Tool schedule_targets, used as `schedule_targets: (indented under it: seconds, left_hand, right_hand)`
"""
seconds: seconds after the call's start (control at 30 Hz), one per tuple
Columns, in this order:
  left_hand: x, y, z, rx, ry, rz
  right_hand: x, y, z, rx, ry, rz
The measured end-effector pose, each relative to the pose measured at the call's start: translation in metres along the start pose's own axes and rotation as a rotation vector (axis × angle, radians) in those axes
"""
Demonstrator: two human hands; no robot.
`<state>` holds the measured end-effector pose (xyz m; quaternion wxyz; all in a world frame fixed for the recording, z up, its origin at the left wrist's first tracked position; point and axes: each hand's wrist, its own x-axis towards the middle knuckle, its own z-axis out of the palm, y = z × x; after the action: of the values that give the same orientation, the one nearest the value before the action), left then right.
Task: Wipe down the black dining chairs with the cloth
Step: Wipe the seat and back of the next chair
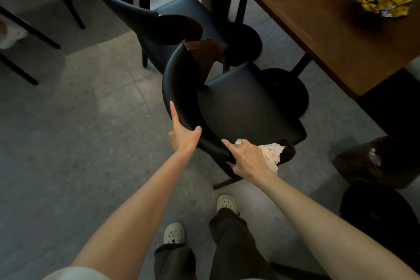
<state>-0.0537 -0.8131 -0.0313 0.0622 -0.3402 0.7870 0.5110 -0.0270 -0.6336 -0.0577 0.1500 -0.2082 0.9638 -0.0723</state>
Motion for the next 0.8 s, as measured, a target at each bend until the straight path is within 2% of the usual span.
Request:
schedule_targets:
  seconds: [0.17,0.37,0.8]
  left_hand:
    - [-0.009,-0.011,-0.023,0.023,0.023,0.016]
    - [-0.006,-0.035,-0.083,0.043,0.020,0.066]
    - [-0.004,-0.116,-0.200,0.036,0.029,0.012]
  right_hand:
    - [-0.013,-0.025,0.001,0.023,-0.013,-0.007]
    - [-0.022,-0.093,0.011,0.053,0.005,-0.008]
    - [-0.029,-0.230,0.060,0.017,0.031,-0.067]
